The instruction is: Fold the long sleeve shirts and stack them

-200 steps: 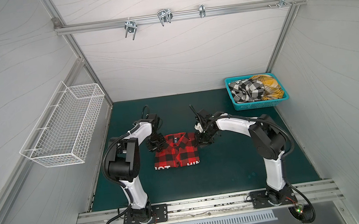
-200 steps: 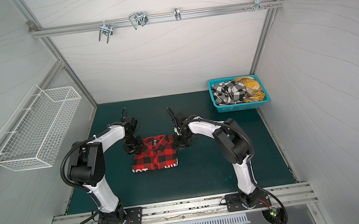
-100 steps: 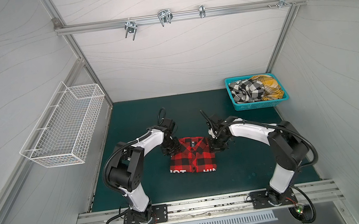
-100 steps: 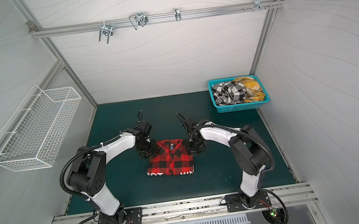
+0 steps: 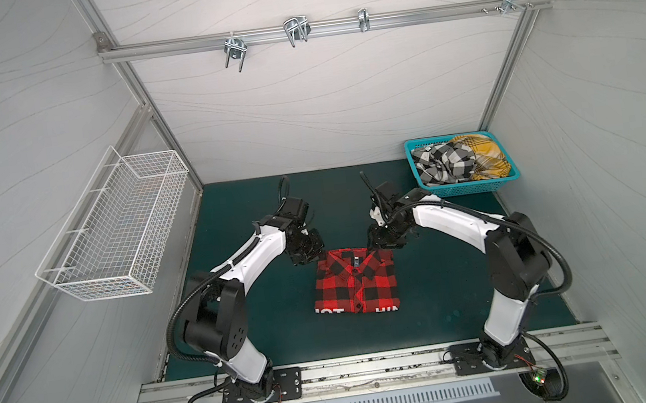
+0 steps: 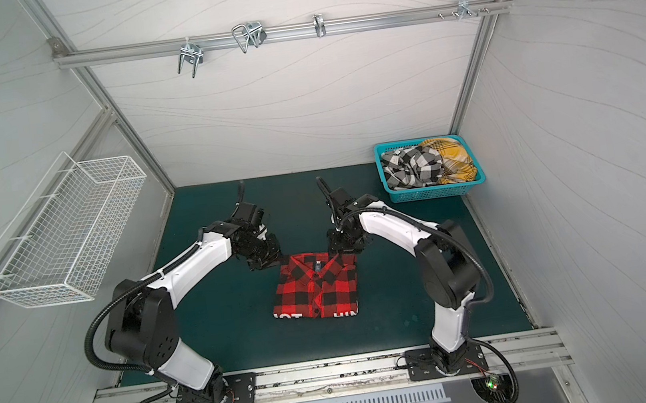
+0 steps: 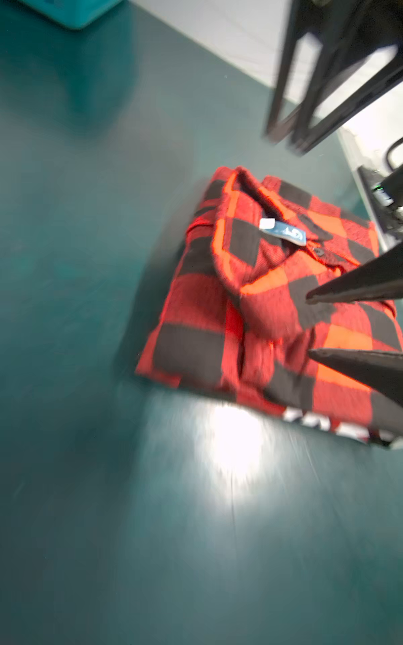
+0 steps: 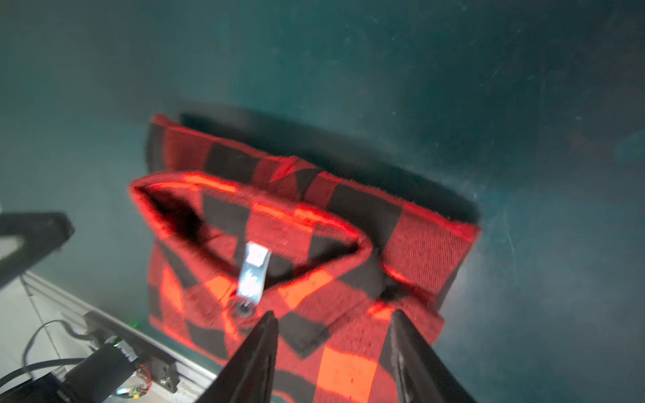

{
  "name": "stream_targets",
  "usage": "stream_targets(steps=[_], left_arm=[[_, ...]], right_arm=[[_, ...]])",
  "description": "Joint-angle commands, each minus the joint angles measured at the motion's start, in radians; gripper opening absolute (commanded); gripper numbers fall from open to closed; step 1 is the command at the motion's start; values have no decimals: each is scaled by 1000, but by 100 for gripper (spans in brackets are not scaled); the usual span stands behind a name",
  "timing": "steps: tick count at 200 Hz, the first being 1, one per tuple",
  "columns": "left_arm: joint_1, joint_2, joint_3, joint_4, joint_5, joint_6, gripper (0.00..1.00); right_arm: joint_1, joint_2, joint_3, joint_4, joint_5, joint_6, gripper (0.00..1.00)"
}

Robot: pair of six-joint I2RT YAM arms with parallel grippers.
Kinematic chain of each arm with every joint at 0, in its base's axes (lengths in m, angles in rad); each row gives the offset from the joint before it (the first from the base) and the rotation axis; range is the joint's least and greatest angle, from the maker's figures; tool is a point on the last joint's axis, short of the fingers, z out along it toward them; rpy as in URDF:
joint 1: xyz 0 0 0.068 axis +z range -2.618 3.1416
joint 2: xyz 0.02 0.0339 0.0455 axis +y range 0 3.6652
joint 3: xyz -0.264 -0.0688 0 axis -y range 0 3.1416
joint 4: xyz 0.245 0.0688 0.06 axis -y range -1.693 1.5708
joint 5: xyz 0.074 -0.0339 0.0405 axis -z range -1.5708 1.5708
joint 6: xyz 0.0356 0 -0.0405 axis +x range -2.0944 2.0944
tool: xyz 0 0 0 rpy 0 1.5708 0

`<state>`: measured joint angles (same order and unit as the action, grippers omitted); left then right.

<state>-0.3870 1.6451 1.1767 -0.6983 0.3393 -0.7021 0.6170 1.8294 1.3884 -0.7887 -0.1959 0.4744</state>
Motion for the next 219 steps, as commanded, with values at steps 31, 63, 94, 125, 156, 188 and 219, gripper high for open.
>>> stream_targets(steps=[31,63,94,125,156,188,219], left_arm=[[-16,191,79,130,129,-42,22],[-23,356,132,146,125,-63,19],[-36,436,154,111,95,-70,18],[-38,314,49,75,-4,-74,19],[-38,172,49,5,-57,-43,39],[-44,23,113,-100,-92,-5,44],[-92,-73,61,-111,-53,1,34]], right_arm=[[-14,110,25,-11,35,-6,32],[-46,131,-2,37,45,11,9],[-76,167,10,46,54,-3,5],[-80,200,62,31,52,-47,6],[-77,168,95,-8,71,-54,27],[-49,16,56,-49,95,-41,47],[-16,-119,-30,-63,81,5,46]])
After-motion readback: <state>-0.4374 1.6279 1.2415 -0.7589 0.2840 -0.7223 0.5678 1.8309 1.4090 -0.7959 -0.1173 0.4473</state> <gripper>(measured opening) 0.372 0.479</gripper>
